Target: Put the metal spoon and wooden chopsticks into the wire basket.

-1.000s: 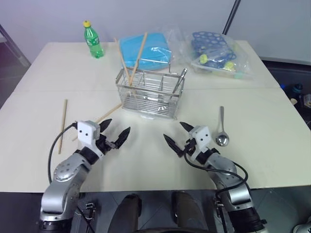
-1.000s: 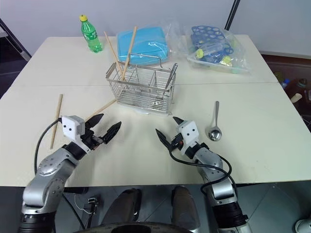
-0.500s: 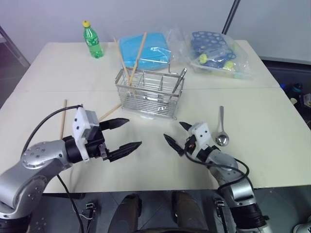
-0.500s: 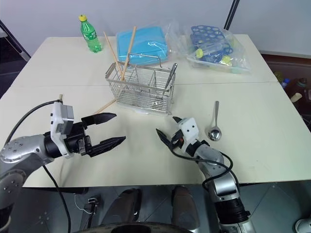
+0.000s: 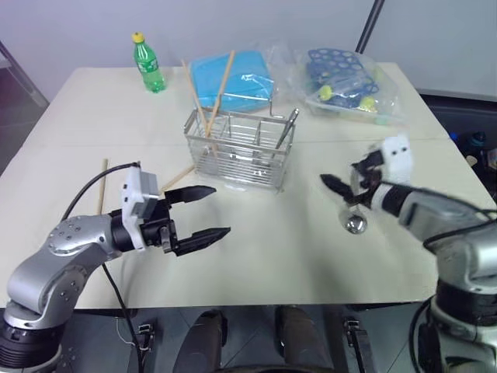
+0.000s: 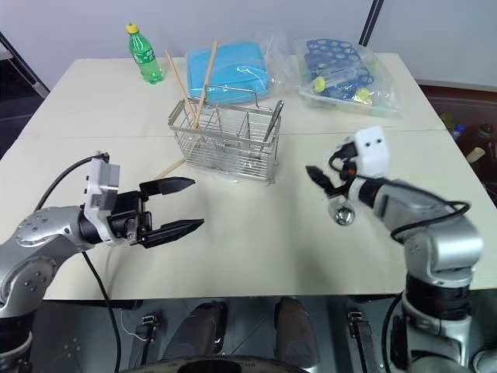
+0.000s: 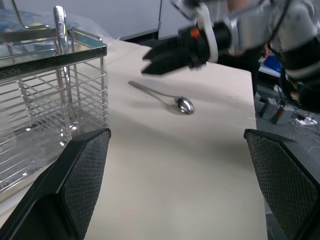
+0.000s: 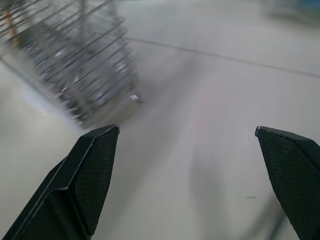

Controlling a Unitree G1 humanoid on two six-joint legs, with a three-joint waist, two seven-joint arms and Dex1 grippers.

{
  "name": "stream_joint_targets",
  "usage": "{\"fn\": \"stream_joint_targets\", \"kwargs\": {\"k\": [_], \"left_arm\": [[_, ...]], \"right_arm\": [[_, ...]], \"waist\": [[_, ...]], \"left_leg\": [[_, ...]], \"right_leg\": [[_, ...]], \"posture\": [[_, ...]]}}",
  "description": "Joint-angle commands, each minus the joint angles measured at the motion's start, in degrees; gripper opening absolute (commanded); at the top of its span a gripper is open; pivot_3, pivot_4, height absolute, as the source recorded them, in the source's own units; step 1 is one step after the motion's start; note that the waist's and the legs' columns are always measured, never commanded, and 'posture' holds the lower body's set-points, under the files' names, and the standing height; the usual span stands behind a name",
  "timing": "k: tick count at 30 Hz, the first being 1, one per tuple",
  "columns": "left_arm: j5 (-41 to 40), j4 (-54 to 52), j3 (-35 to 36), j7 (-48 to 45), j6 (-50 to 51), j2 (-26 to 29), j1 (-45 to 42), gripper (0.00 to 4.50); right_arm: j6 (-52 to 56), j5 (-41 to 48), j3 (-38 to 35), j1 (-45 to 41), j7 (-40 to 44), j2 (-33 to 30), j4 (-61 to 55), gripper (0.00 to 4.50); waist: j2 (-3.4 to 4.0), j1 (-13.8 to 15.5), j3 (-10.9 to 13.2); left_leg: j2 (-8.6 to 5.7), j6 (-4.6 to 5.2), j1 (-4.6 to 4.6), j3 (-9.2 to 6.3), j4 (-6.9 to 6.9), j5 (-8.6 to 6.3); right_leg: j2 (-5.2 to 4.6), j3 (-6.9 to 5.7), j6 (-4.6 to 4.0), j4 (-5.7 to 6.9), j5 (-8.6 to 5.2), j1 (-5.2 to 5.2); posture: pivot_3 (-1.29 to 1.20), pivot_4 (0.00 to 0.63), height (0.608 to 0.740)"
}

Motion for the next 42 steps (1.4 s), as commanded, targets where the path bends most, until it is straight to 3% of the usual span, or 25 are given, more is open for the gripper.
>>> {"fn": "stream_joint_targets", "kwargs": {"k": [1, 10, 14, 23, 42], "left_arm": [[1.8, -0.6, -1.2, -0.5, -2.8, -1.5, 0.5, 4.49], [4.7, -3.5, -5.2, 3.7, -3.9, -6.3, 1.5, 4.49], [5.6, -4.0, -6.7, 5.2, -4.3, -8.3, 1.9, 4.49], [6.4, -3.0, -7.5, 6.5, -4.6, -9.7, 1.0, 4.49], [8.5, -2.6, -9.9, 7.5, -5.7, -13.1, 0.9, 4.49]], "right_arm": [[3.6, 0.2, -1.5, -2.3, 0.3, -3.6, 4.0, 4.50], [3.7, -2.7, 0.2, -4.7, 1.0, -11.4, 17.4, 4.50], [4.3, -3.6, 4.9, -7.4, 1.9, -12.4, 22.4, 4.50], [4.9, -5.8, 9.9, -12.9, 1.2, -10.5, 30.6, 4.50], [15.3, -10.3, 7.5, -13.4, -7.5, 1.6, 28.0, 4.50]], "waist": [[0.00, 0.0, 0.0], [0.02, -0.2, 0.0], [0.04, -0.3, 0.0], [0.05, -0.1, 0.0], [0.02, -0.4, -0.1]], "left_leg": [[0.00, 0.00, 0.00, 0.00, 0.00, 0.00], [-0.01, 0.02, -0.01, 0.05, 0.01, -0.01], [0.00, 0.03, 0.01, 0.08, 0.01, -0.01], [-0.02, 0.03, -0.03, 0.07, 0.03, -0.01], [0.00, 0.02, 0.02, 0.06, 0.03, -0.01]], "right_leg": [[0.00, 0.00, 0.00, -0.01, 0.00, 0.00], [-0.04, 0.01, 0.05, -0.02, 0.03, 0.00], [-0.04, 0.01, 0.06, -0.02, 0.03, 0.00], [-0.03, 0.01, 0.18, -0.04, 0.10, 0.00], [0.00, 0.01, 0.19, -0.02, 0.11, 0.02]], "posture": [[0.00, 0.150, 0.740], [0.00, 0.150, 0.740], [0.00, 0.150, 0.740], [0.00, 0.150, 0.740], [0.00, 0.150, 0.740]]}}
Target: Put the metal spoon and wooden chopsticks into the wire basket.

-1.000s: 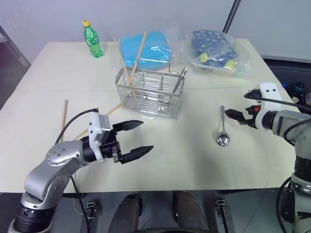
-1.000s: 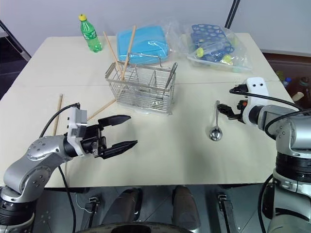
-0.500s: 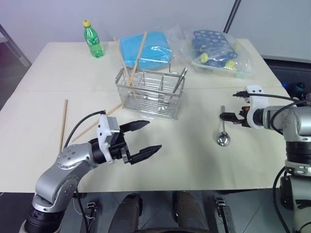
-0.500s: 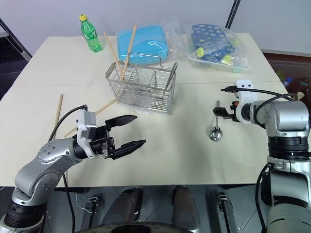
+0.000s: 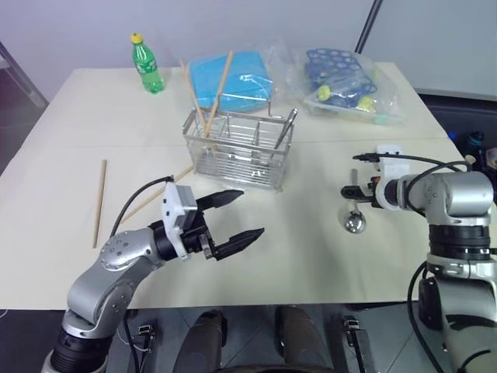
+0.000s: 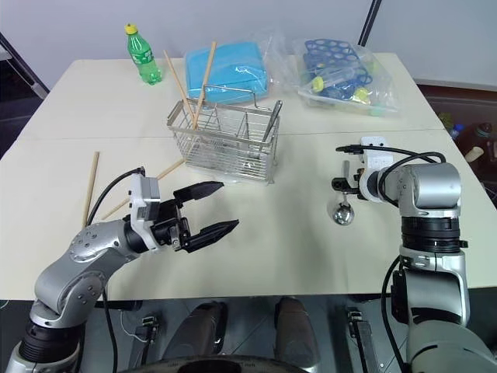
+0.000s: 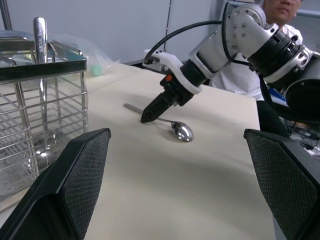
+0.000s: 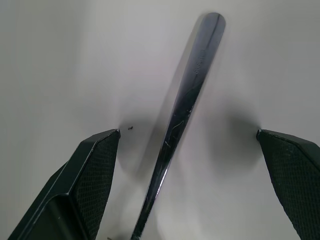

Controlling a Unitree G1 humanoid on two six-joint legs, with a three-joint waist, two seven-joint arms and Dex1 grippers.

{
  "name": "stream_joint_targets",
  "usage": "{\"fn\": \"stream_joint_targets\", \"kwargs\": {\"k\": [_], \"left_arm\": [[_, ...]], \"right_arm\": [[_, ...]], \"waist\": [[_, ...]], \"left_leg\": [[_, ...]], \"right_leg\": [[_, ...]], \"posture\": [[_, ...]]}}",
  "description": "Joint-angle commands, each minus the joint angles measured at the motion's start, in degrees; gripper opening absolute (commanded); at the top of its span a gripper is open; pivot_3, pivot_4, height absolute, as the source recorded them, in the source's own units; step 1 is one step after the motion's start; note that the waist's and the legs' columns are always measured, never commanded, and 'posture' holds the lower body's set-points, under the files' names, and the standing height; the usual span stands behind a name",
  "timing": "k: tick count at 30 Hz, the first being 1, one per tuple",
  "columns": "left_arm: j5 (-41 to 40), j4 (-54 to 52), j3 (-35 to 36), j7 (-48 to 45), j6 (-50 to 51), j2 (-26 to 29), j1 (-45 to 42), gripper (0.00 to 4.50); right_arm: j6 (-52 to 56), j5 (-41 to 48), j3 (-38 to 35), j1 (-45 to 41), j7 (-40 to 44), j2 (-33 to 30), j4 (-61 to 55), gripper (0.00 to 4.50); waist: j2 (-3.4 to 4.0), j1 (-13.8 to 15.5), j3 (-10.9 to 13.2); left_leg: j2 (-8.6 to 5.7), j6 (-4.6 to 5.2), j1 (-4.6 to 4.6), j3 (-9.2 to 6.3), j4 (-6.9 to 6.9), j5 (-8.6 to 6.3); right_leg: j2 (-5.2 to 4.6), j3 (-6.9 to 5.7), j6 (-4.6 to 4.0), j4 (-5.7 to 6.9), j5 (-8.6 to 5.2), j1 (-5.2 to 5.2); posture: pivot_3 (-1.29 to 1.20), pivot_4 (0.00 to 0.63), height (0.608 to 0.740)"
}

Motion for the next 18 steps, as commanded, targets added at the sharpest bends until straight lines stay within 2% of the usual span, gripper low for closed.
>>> {"fn": "stream_joint_targets", "kwargs": {"k": [1, 12, 15, 18], "left_arm": [[-0.1, -0.7, -0.3, -0.8, -1.5, 0.1, 0.6, 4.49], [2.0, 2.4, 0.1, -4.7, -3.4, 2.2, 0.2, 4.49], [2.1, 3.3, 0.5, -4.7, -3.5, 2.2, -0.2, 4.50], [2.3, 4.3, 0.9, -5.1, -3.6, 2.6, -0.6, 4.50]], "right_arm": [[4.0, 0.3, -1.3, 0.1, -0.4, 2.2, -2.4, 4.50], [6.7, 6.4, -3.6, 3.7, -3.9, 5.9, -10.5, 4.50], [6.7, 6.8, -4.2, 4.4, -5.2, 6.3, -10.6, 3.63], [6.7, 7.3, -4.4, 4.9, -6.1, 6.5, -10.8, 2.28]], "waist": [[0.00, 0.0, 0.0], [0.02, 0.0, 0.0], [0.02, 0.0, 0.0], [0.03, 0.0, 0.0]], "left_leg": [[0.00, 0.00, 0.00, 0.00, 0.00, 0.00], [0.00, 0.01, 0.00, -0.01, -0.01, -0.01], [0.01, 0.01, 0.00, -0.01, -0.01, -0.01], [0.00, 0.01, 0.00, -0.01, -0.01, -0.01]], "right_leg": [[0.00, 0.00, 0.00, 0.00, 0.00, 0.00], [0.00, 0.00, 0.00, 0.00, -0.01, 0.00], [0.01, 0.00, 0.00, 0.00, 0.00, 0.00], [0.00, 0.00, 0.00, -0.01, 0.00, 0.00]], "posture": [[0.00, 0.150, 0.740], [0.00, 0.150, 0.740], [0.00, 0.150, 0.740], [0.00, 0.150, 0.740]]}}
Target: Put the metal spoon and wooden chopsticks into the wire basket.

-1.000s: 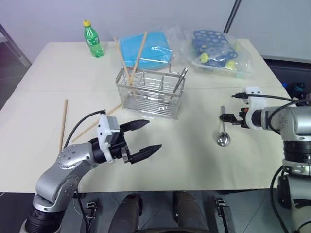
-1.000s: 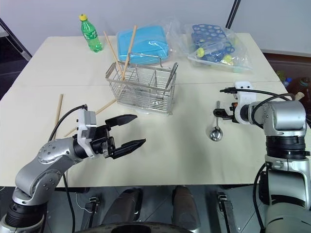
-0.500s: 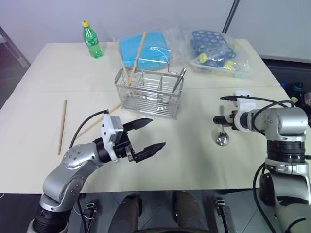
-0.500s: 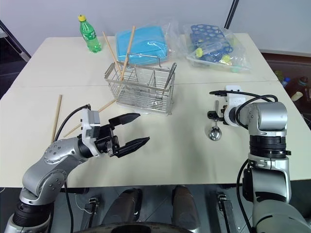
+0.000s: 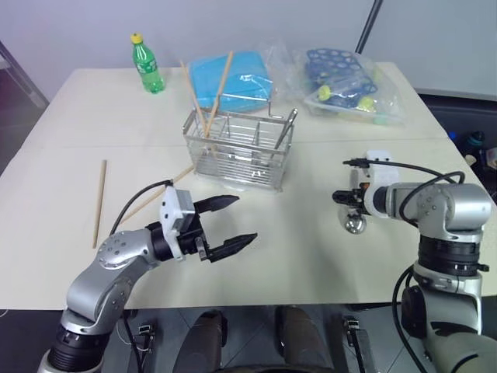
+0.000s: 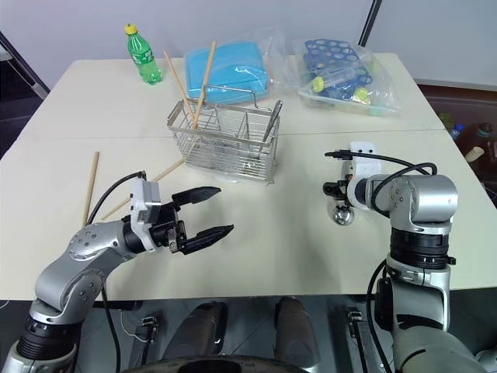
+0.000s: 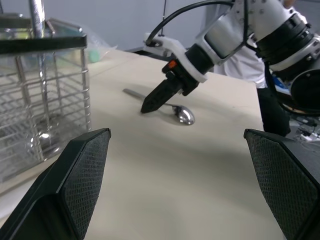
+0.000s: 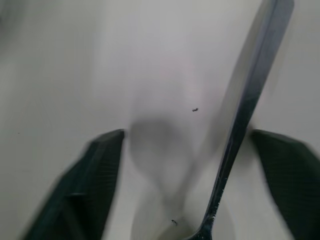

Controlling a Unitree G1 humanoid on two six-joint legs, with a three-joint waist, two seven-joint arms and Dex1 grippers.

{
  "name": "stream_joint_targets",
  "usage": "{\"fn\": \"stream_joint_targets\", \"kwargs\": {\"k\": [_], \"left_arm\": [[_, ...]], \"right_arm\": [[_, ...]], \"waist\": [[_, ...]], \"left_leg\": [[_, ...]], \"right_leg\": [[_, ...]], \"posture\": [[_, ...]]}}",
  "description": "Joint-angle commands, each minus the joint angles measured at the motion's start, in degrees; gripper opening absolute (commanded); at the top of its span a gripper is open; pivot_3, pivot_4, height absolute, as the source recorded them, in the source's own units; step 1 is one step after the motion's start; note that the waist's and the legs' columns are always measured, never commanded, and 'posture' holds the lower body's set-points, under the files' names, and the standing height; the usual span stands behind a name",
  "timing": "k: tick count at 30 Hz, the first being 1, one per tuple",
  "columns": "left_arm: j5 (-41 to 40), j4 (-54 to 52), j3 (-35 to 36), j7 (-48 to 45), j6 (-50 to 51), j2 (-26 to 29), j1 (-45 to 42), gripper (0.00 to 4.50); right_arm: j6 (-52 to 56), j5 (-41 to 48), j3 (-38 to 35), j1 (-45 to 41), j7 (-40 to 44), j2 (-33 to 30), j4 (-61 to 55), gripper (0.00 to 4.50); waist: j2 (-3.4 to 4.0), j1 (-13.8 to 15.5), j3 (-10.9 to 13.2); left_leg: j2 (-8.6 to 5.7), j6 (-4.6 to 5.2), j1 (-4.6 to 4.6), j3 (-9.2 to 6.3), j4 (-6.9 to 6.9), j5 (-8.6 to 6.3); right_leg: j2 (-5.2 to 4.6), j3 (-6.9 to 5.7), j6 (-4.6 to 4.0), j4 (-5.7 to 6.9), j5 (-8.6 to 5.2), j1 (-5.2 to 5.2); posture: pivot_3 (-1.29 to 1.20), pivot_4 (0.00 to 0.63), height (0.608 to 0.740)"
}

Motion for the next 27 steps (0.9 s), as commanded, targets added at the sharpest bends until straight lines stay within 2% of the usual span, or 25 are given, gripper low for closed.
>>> {"fn": "stream_joint_targets", "kwargs": {"k": [1, 2, 4, 5, 11, 17, 20, 27], "left_arm": [[0.1, 0.1, 0.9, -0.9, -1.4, 0.8, -0.8, 4.50], [0.1, 0.2, 1.0, -1.0, -1.5, 0.9, -1.0, 4.50], [0.0, 0.4, 1.1, -1.1, -1.4, 1.1, -1.2, 4.50], [-0.1, 0.4, 1.1, -1.2, -1.4, 1.3, -1.3, 4.50], [-0.5, 0.2, 1.4, -1.3, -0.9, 2.0, -1.7, 4.50], [-0.8, 1.9, 2.3, -2.4, -0.8, 3.4, -3.3, 4.50], [-0.5, 3.7, 3.1, -2.7, -1.4, 3.6, -4.6, 4.50], [-1.5, 8.0, 6.7, 0.1, -1.3, 1.8, -8.1, 4.50]], "right_arm": [[1.0, 2.7, -0.1, 1.3, -0.6, 1.1, -0.6, 1.71], [1.0, 2.9, -0.1, 1.3, -0.9, 1.2, -0.5, 1.34], [1.0, 3.1, -0.5, 1.2, -1.5, 1.7, -0.5, 0.30], [1.0, 3.3, -0.6, 1.2, -1.8, 2.0, -0.5, 0.05], [1.0, 4.4, -1.1, 1.5, -3.9, 3.6, -1.0, 0.05], [0.1, 0.8, -4.6, -1.0, -6.1, 6.5, -2.9, 0.05], [-5.1, -2.0, -6.3, -4.4, -7.7, 7.1, -2.7, 0.05], [-22.4, -8.4, -5.0, -9.4, -12.6, 7.8, -5.7, 0.05]], "waist": [[0.00, 0.0, 0.0], [0.00, -0.1, 0.0], [0.00, -0.1, 0.0], [0.00, -0.1, 0.0], [0.00, -0.1, 0.0], [0.01, -0.4, 0.0], [0.13, -0.8, 0.1], [0.23, -1.0, 0.1]], "left_leg": [[0.00, 0.00, 0.00, 0.00, 0.00, 0.00], [0.00, 0.00, 0.00, -0.01, 0.00, 0.00], [0.00, 0.00, 0.00, -0.01, 0.00, 0.00], [0.01, 0.01, 0.01, -0.01, 0.00, 0.00], [0.01, 0.01, 0.02, -0.01, 0.00, 0.00], [0.03, 0.01, 0.04, -0.01, 0.00, 0.00], [0.03, 0.01, 0.03, -0.01, 0.00, 0.00], [0.02, 0.00, -0.07, -0.02, -0.08, 0.00]], "right_leg": [[0.00, 0.00, 0.00, 0.00, 0.00, 0.00], [0.00, 0.00, 0.00, 0.00, 0.00, 0.00], [0.00, 0.00, 0.00, 0.00, 0.00, 0.00], [0.00, 0.00, 0.00, 0.00, 0.00, 0.00], [0.02, 0.00, 0.00, 0.00, 0.00, 0.02], [0.04, 0.00, 0.00, 0.02, 0.00, 0.02], [0.04, 0.00, 0.00, 0.04, 0.00, 0.00], [0.03, 0.00, 0.02, 0.06, 0.01, -0.17]], "posture": [[0.00, 0.150, 0.740], [0.00, 0.150, 0.740], [0.00, 0.150, 0.740], [0.00, 0.150, 0.740], [0.00, 0.150, 0.740], [0.00, 0.150, 0.740], [0.00, 0.150, 0.740], [0.00, 0.150, 0.740]]}}
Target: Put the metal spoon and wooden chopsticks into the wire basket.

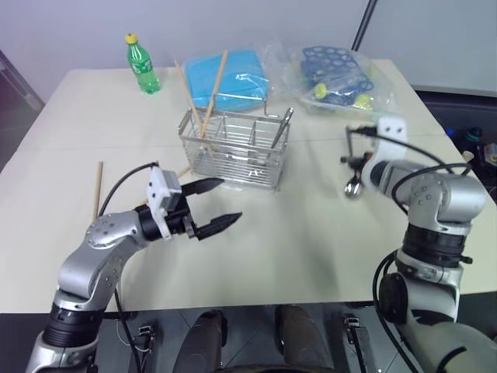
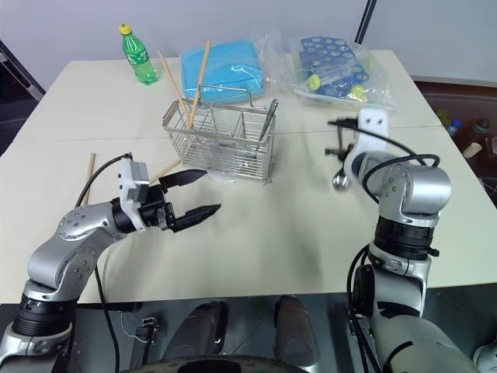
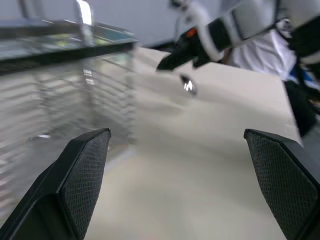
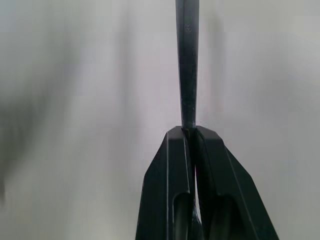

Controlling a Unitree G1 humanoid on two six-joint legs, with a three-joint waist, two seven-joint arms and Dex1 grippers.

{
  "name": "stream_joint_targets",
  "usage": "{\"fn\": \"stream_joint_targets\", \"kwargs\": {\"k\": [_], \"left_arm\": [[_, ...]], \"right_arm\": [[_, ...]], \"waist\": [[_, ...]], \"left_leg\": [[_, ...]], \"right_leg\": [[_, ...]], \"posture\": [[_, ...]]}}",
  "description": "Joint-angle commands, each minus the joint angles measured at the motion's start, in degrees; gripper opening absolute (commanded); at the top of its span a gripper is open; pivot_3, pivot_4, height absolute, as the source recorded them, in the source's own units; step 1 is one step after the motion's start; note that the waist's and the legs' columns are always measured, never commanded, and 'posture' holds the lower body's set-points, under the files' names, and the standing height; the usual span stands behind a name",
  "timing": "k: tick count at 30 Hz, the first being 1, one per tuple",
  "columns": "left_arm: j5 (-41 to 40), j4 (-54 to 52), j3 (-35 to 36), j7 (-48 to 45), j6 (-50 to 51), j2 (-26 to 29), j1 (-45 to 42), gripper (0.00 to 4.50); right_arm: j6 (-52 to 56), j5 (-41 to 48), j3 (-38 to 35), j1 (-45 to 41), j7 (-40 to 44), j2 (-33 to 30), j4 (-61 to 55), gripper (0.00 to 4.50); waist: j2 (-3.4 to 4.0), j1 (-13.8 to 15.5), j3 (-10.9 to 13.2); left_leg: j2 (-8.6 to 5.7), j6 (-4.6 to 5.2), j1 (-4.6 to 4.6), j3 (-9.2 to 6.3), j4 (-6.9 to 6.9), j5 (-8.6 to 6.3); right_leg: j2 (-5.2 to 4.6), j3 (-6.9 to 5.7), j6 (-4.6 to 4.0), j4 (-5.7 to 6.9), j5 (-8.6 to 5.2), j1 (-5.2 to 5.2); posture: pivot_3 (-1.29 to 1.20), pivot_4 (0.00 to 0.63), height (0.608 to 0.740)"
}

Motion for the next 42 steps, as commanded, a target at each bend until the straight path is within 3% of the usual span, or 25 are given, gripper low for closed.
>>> {"fn": "stream_joint_targets", "kwargs": {"k": [1, 7, 13, 18, 30, 42], "left_arm": [[-1.6, -0.9, 2.6, 0.7, 0.0, 0.2, -0.9, 4.50], [-2.6, -1.8, 4.3, 1.0, 1.5, 1.9, -0.9, 4.50], [-1.2, -2.3, 6.7, 4.3, 1.0, 2.4, -0.8, 4.50], [-0.8, -3.7, 7.9, 7.3, 1.0, 2.4, 0.3, 4.50], [-0.9, -10.1, 8.5, 16.5, 2.3, -0.5, 4.3, 4.50], [-0.7, -10.1, 8.6, 18.7, 2.2, -0.9, 4.0, 4.50]], "right_arm": [[-8.8, -3.4, 0.5, -2.3, -2.7, 0.3, -4.0, 0.05], [-23.6, -6.6, 5.6, -4.0, -2.9, 2.8, -5.6, 0.05], [-41.3, -3.7, 12.5, -5.3, 6.0, 10.0, -5.0, 0.05], [-49.1, -2.0, 14.8, -7.6, 9.8, 15.2, -1.1, 0.05], [-56.0, -0.7, 17.0, -5.2, 15.1, 19.1, 6.0, 0.05], [-56.1, -2.2, 18.8, -1.3, 14.9, 19.5, 6.6, 0.05]], "waist": [[-0.01, -0.1, 0.0], [0.00, -0.6, 0.0], [0.04, -0.6, 0.0], [0.03, -0.3, 0.0], [0.04, -0.4, 0.0], [0.04, -0.4, 0.0]], "left_leg": [[0.00, 0.00, 0.00, 0.00, -0.05, 0.00], [-0.01, -0.05, 0.02, 0.00, -0.31, 0.04], [0.01, -0.08, 0.07, 0.00, -0.37, 0.06], [-0.01, -0.11, 0.06, -0.04, -0.37, 0.08], [-0.02, -0.17, 0.06, -0.09, -0.41, 0.11], [-0.02, -0.19, 0.06, -0.09, -0.42, 0.12]], "right_leg": [[0.00, 0.00, 0.00, -0.01, 0.00, -0.01], [-0.03, 0.01, -0.01, -0.03, 0.00, -0.14], [-0.01, 0.03, -0.01, 0.04, 0.00, -0.18], [-0.02, 0.03, -0.02, 0.03, 0.00, -0.18], [-0.02, 0.03, -0.03, 0.04, 0.00, -0.18], [-0.01, 0.03, -0.03, 0.05, 0.00, -0.21]], "posture": [[0.00, 0.150, 0.740], [0.00, 0.150, 0.740], [0.00, 0.150, 0.740], [0.00, 0.150, 0.740], [0.00, 0.150, 0.740], [0.00, 0.150, 0.740]]}}
